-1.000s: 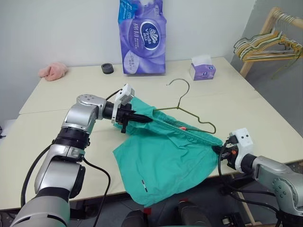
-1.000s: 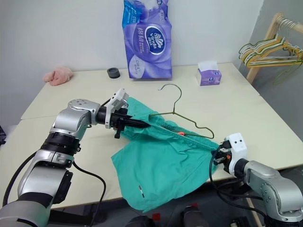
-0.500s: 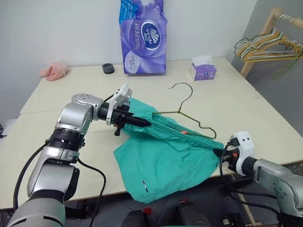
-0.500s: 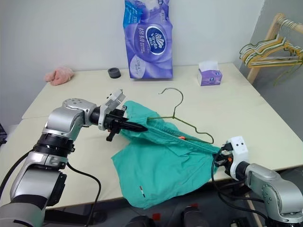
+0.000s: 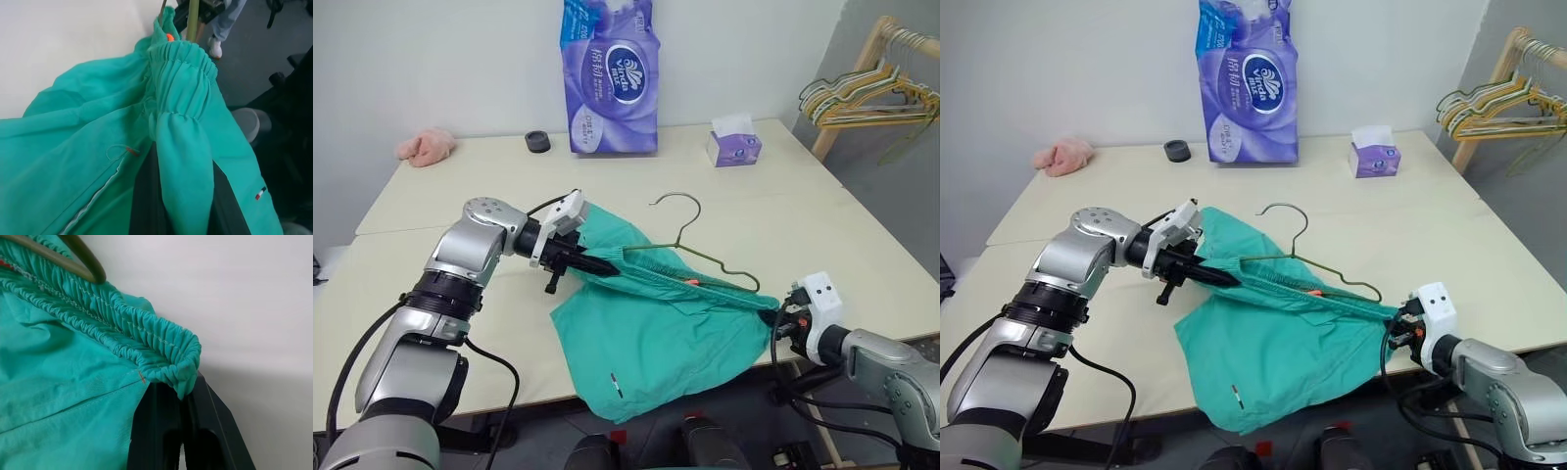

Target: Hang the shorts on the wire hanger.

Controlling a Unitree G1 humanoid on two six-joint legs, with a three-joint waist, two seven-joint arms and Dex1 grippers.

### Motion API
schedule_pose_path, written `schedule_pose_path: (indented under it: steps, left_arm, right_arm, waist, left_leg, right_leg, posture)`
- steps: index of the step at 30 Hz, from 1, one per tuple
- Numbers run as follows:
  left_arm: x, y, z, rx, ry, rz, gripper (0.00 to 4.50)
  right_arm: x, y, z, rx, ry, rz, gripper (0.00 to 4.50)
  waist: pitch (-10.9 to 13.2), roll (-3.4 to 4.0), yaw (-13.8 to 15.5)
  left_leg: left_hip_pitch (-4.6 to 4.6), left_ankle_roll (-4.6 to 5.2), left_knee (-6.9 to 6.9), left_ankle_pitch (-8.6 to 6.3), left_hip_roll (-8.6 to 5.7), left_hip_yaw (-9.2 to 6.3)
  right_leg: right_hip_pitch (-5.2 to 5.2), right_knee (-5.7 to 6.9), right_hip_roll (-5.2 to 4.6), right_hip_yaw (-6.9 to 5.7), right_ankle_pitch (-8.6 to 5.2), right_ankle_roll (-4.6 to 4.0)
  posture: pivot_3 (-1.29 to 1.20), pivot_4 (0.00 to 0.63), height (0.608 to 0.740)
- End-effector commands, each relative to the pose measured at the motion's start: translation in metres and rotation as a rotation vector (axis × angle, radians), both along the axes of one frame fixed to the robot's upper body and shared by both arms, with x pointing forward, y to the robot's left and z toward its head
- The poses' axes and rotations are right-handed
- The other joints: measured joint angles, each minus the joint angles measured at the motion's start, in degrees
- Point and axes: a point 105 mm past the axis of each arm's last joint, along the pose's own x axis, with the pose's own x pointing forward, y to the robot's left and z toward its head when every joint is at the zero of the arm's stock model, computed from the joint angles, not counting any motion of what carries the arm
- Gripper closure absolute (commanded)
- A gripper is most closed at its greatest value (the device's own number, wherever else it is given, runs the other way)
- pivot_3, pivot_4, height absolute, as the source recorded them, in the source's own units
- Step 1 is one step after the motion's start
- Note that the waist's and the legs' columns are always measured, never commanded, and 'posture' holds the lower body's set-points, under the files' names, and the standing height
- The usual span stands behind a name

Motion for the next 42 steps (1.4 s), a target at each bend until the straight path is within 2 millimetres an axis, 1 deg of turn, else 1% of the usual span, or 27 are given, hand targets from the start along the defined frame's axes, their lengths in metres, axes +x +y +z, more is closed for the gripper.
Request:
schedule_pose_path:
  steps: [1, 2, 3, 5, 6, 9, 12, 16, 18, 21, 24, 28, 31, 34, 36, 42]
  left_arm:
    - [0.004, 0.017, 0.01, 0.023, -0.043, 0.039, 4.5]
    - [0.004, 0.016, 0.012, 0.01, -0.039, 0.041, 4.5]
    - [0.005, 0.015, 0.016, -0.015, -0.035, 0.045, 4.5]
    - [0.006, 0.011, 0.023, -0.057, -0.026, 0.048, 4.5]
    - [0.006, 0.01, 0.025, -0.069, -0.023, 0.048, 4.5]
    - [0.006, 0.007, 0.031, -0.116, -0.005, 0.055, 4.5]
    - [0.005, 0.006, 0.031, -0.115, -0.003, 0.054, 4.5]
    - [0.003, 0.014, 0.016, -0.021, -0.027, 0.044, 4.5]
    - [0.004, 0.017, 0.012, 0.003, -0.041, 0.048, 4.5]
    - [0.008, 0.018, 0.008, 0.017, -0.065, 0.061, 4.5]
    - [0.01, 0.015, 0.007, 0.014, -0.074, 0.067, 4.5]
    - [0.013, 0.012, 0.005, 0.01, -0.093, 0.072, 4.5]
    - [0.017, 0.004, 0.006, -0.021, -0.11, 0.084, 4.5]
    - [0.018, -0.001, 0.005, -0.036, -0.114, 0.083, 4.5]
    - [0.017, -0.003, 0.004, -0.039, -0.113, 0.078, 4.5]
    - [0.016, -0.005, 0.001, -0.039, -0.113, 0.072, 4.5]
  right_arm:
    - [0.005, -0.035, 0.006, -0.109, -0.029, -0.108, 4.45]
    - [0.005, -0.039, 0.005, -0.101, -0.019, -0.126, 4.45]
    - [0.003, -0.043, 0.0, -0.082, 0.015, -0.141, 4.45]
    - [-0.004, -0.043, -0.011, -0.056, 0.081, -0.134, 4.45]
    - [-0.006, -0.041, -0.015, -0.043, 0.102, -0.125, 4.45]
    - [-0.012, -0.027, -0.021, 0.035, 0.149, -0.101, 4.45]
    - [-0.012, -0.021, -0.022, 0.049, 0.153, -0.088, 4.45]
    - [-0.005, -0.023, -0.008, -0.021, 0.075, -0.057, 4.45]
    - [-0.002, -0.022, -0.001, -0.052, 0.046, -0.028, 4.45]
    - [-0.002, -0.015, 0.008, -0.12, 0.008, 0.049, 4.45]
    - [-0.005, -0.003, 0.018, -0.184, -0.026, 0.154, 4.45]
    - [-0.007, 0.007, 0.026, -0.247, -0.055, 0.244, 4.45]
    - [-0.008, 0.025, 0.035, -0.282, -0.081, 0.363, 4.45]
    - [-0.003, 0.037, 0.037, -0.295, -0.099, 0.418, 4.45]
    - [0.005, 0.042, 0.04, -0.306, -0.118, 0.441, 4.45]
    - [0.018, 0.048, 0.052, -0.378, -0.167, 0.527, 4.45]
  waist:
    - [0.0, -0.01, 0.0]
    - [0.0, -0.01, 0.0]
    - [0.0, -0.01, 0.0]
    - [0.0, -0.01, 0.0]
    - [0.0, -0.01, 0.1]
    - [0.0, -0.01, 0.1]
    - [0.0, 0.0, 0.0]
    - [0.0, 0.0, 0.1]
    - [0.0, 0.0, 0.1]
    - [0.0, 0.0, 0.1]
    - [0.0, -0.01, 0.1]
    - [0.0, -0.02, 0.1]
    - [0.0, -0.02, 0.1]
    - [0.0, -0.02, 0.0]
    - [0.0, -0.02, -0.1]
    - [0.0, -0.02, -0.1]
  left_leg:
    - [0.0, 0.0, 0.0, 0.0, 0.0, 0.0]
    - [0.0, 0.0, 0.0, 0.0, 0.0, 0.0]
    - [0.0, 0.0, 0.0, 0.0, 0.0, 0.0]
    - [0.0, 0.0, 0.0, 0.0, 0.0, 0.0]
    - [0.0, 0.0, 0.0, 0.0, 0.01, 0.0]
    - [-0.01, 0.0, 0.0, 0.0, 0.0, 0.0]
    - [0.0, 0.0, 0.0, 0.0, 0.01, -0.01]
    - [0.0, 0.01, 0.0, 0.0, 0.03, -0.01]
    - [0.01, 0.01, 0.0, 0.0, 0.03, 0.0]
    - [0.01, 0.01, 0.0, 0.0, 0.02, 0.0]
    - [0.0, 0.01, 0.0, 0.0, 0.01, 0.01]
    - [-0.01, 0.01, 0.01, 0.0, 0.0, 0.01]
    - [0.0, 0.01, 0.02, 0.0, 0.0, 0.02]
    - [0.0, 0.01, 0.02, 0.0, 0.02, 0.0]
    - [-0.01, 0.01, 0.01, 0.0, 0.03, -0.01]
    - [-0.01, 0.0, 0.02, 0.0, 0.03, -0.01]
  right_leg:
    - [0.01, 0.0, 0.0, 0.0, -0.08, 0.13]
    - [0.01, 0.0, 0.0, 0.0, -0.08, 0.14]
    - [0.01, 0.0, 0.0, 0.0, -0.08, 0.14]
    - [0.01, 0.0, 0.0, 0.0, -0.08, 0.14]
    - [0.01, 0.0, 0.0, 0.0, -0.08, 0.14]
    - [0.01, 0.0, 0.0, 0.0, -0.08, 0.14]
    - [0.01, 0.0, 0.0, 0.01, -0.08, 0.14]
    - [0.0, 0.0, 0.0, 0.0, -0.08, 0.14]
    - [0.0, 0.0, 0.0, 0.01, -0.08, 0.14]
    - [0.01, 0.0, 0.0, 0.0, -0.08, 0.14]
    - [0.01, -0.01, 0.0, 0.01, -0.09, 0.15]
    - [0.01, -0.02, 0.0, 0.0, -0.09, 0.16]
    - [0.01, -0.02, 0.0, 0.01, -0.09, 0.16]
    - [0.01, -0.03, 0.0, 0.0, -0.09, 0.16]
    - [0.0, -0.03, -0.01, 0.0, -0.09, 0.15]
    - [0.0, -0.03, -0.04, -0.01, 0.03, -0.04]
  posture:
    - [-0.16, 0.063, 0.74]
    - [-0.17, 0.062, 0.74]
    - [-0.17, 0.062, 0.74]
    - [-0.17, 0.061, 0.74]
    - [-0.17, 0.061, 0.74]
    - [-0.16, 0.061, 0.74]
    - [-0.16, 0.059, 0.74]
    - [-0.16, 0.058, 0.74]
    - [-0.16, 0.056, 0.74]
    - [-0.16, 0.055, 0.74]
    - [-0.16, 0.054, 0.74]
    - [-0.17, 0.054, 0.74]
    - [-0.17, 0.054, 0.74]
    - [-0.18, 0.054, 0.74]
    - [-0.18, 0.054, 0.74]
    - [-0.18, 0.053, 0.74]
